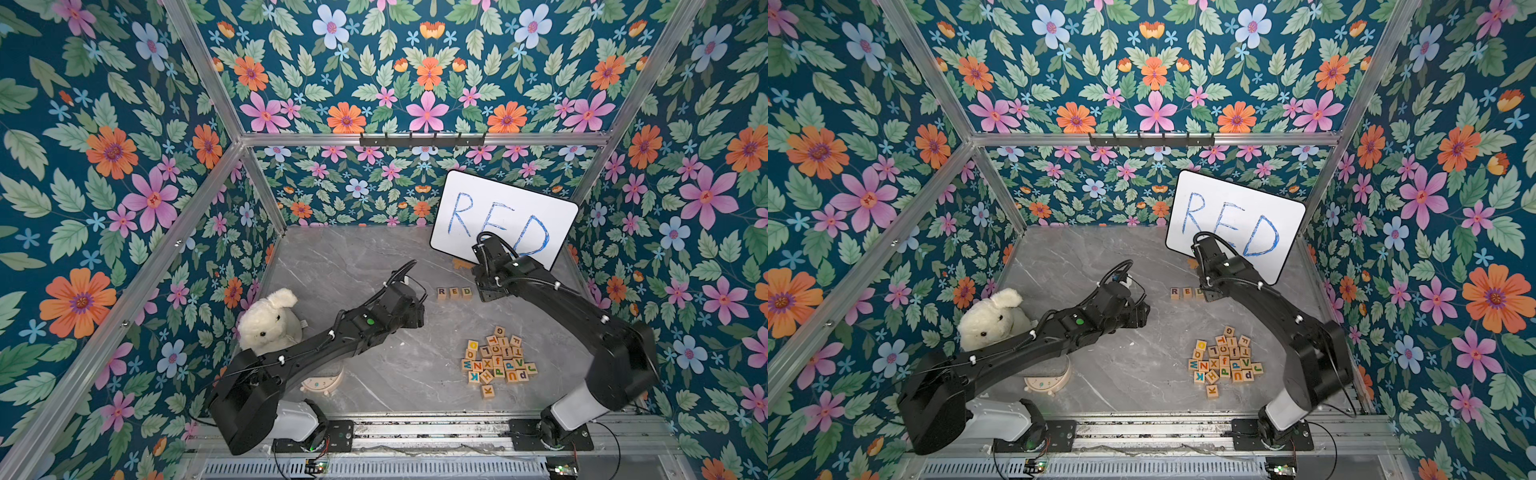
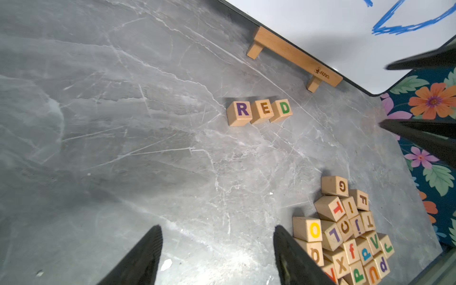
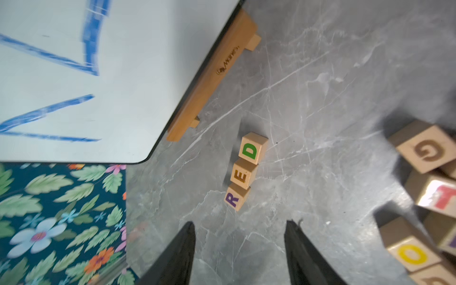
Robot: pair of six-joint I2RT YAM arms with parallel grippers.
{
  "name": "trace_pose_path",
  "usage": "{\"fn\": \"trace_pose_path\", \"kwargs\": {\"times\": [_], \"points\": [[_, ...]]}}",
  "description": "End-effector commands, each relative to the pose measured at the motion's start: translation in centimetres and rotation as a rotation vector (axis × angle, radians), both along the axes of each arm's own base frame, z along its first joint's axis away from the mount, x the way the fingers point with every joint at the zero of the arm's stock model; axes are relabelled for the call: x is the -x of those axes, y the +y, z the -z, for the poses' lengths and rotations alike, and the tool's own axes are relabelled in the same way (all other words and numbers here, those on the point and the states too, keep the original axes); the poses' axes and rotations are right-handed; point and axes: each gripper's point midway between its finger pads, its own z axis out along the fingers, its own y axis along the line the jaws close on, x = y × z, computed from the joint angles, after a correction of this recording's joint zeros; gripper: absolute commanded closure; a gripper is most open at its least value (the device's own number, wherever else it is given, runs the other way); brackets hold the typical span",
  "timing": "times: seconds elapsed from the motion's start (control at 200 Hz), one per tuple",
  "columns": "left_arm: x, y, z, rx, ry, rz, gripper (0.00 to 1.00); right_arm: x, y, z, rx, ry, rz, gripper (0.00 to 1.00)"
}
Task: Assemble the uppercase word "red" with letter blocks
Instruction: Place the letter block at the center of the board, then reset both arms
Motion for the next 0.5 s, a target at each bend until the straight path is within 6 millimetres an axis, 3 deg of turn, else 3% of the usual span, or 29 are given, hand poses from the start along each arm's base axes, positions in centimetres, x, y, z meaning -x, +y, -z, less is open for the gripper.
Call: {"fn": "trace_pose_path", "kwargs": {"times": [0.0,0.135,0.27,0.495], "points": [[0.1,-2.7,0.2,0.040,0.040,0.073,0.26,1.3,-2.5,-2.1,0.159,-0.142,-0.111,0.45],[0.3,-6.6,0.9,0.084,0.099,0.155,0.25,4.7,-6.8,-3.5,0.297,-0.275,-0.091,0.45],[0.7,-9.8,2.0,0.090,0.148,0.213,0.25,7.3,-9.7,-5.2,0.396,-0.423,-0.085,0.46],[0.3,-12.3,4.2,0.031,0.220,0.200,0.25,11.4,-13.1,-5.3,0.466,-0.480,-0.039,0.47]]}}
